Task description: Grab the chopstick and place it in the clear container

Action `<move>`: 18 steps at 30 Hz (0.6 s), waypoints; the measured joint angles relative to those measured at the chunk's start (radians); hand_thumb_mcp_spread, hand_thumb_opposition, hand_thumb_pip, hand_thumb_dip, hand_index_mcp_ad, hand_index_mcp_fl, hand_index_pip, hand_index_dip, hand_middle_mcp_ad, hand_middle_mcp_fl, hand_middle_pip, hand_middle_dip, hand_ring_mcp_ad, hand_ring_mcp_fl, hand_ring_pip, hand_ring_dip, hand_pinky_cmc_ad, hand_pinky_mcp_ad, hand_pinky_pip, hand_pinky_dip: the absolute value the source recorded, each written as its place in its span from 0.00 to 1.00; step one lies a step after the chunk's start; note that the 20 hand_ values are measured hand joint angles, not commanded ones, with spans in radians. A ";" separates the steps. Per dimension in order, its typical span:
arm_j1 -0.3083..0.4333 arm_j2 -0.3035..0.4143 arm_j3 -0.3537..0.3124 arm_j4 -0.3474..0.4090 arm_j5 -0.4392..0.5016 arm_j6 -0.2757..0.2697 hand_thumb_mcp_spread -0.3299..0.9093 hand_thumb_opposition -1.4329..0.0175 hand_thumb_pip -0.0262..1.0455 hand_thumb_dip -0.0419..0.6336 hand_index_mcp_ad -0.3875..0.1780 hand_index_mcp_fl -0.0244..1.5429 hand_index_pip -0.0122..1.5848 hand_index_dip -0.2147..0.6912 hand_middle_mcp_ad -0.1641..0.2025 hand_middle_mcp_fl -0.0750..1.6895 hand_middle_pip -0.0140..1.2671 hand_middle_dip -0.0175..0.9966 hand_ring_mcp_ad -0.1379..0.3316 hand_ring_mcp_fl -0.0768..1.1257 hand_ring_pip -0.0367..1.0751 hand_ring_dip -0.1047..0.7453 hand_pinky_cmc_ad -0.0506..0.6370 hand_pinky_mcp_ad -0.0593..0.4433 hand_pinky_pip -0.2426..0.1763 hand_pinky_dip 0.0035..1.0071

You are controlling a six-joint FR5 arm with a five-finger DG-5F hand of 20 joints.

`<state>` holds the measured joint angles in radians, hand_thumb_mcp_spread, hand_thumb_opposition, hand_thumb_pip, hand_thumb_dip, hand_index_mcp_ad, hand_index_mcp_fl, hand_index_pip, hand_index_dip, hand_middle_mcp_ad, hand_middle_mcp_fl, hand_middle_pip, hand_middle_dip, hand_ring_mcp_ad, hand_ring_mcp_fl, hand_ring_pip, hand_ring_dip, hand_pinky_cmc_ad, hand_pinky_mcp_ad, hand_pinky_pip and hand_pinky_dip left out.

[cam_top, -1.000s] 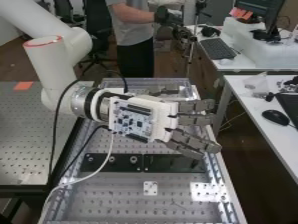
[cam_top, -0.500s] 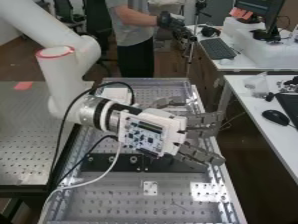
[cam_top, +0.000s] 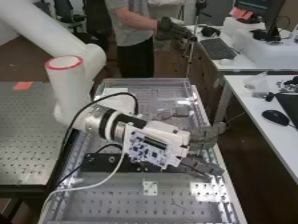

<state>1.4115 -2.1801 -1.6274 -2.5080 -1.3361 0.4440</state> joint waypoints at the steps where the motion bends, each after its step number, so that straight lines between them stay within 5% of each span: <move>1: 0.000 -0.004 0.001 -0.003 -0.001 0.004 0.59 0.45 0.61 0.49 0.48 0.44 0.08 0.52 0.57 0.39 0.10 0.63 0.68 0.11 0.12 0.31 0.48 0.51 0.33 0.13; 18: 0.011 -0.057 0.040 -0.036 -0.026 0.042 0.61 0.45 0.60 0.49 0.47 0.47 0.07 0.52 0.56 0.43 0.10 0.63 0.68 0.14 0.12 0.32 0.48 0.51 0.33 0.13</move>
<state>1.4224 -2.2371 -1.5879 -2.5439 -1.3619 0.4858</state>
